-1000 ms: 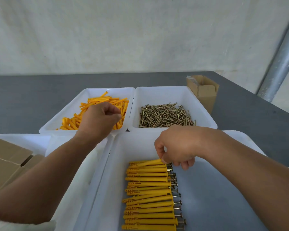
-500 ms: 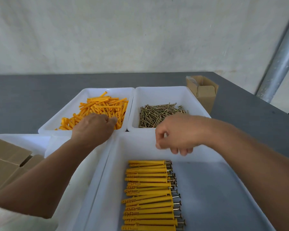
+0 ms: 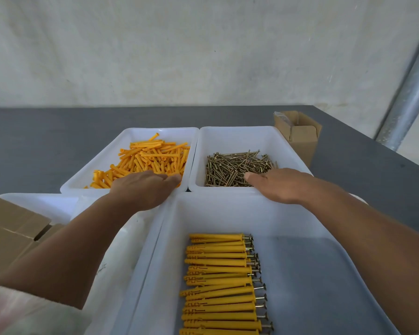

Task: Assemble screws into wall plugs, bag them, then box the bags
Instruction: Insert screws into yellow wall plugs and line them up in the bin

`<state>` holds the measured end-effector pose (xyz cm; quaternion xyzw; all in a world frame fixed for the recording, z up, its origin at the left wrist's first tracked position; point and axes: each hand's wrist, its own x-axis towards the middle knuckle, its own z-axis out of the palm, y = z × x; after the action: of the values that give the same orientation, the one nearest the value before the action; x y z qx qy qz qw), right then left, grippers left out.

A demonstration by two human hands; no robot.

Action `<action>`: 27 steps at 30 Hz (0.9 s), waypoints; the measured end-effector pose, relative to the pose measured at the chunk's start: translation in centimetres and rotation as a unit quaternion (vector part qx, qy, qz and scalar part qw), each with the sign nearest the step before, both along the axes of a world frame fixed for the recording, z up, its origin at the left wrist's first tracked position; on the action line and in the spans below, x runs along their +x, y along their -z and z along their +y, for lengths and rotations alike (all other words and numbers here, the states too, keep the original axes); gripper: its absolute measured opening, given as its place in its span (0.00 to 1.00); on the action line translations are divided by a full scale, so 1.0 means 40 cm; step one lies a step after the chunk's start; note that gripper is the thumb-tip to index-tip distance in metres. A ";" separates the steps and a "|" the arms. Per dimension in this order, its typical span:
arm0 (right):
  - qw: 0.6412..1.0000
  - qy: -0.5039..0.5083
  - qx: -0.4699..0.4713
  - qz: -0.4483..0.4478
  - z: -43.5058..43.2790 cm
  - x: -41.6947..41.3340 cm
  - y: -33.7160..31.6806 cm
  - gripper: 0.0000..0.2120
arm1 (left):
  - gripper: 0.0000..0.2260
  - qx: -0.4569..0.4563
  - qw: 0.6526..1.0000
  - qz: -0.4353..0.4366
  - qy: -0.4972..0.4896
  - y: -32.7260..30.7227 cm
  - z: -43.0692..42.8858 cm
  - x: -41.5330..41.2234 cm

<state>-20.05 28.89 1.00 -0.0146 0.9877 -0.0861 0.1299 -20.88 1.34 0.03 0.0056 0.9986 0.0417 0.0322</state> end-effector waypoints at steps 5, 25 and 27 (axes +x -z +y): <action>1.000 0.007 -0.006 -0.008 0.009 -0.018 0.011 0.36 | 0.30 -0.002 1.000 -0.014 0.013 -0.007 -0.001 -0.004; 0.999 -0.023 -0.034 -0.023 0.005 -0.015 0.002 0.30 | 0.20 -0.004 0.999 -0.044 0.027 -0.007 -0.003 -0.013; 0.999 -0.024 -0.035 -0.021 0.005 -0.014 0.004 0.29 | 0.21 -0.013 0.998 -0.044 0.035 -0.007 -0.004 -0.012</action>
<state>-20.62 29.10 0.86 -0.0407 0.9805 -0.1175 0.1525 -21.36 1.20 0.31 0.0381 0.9958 0.0280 0.0780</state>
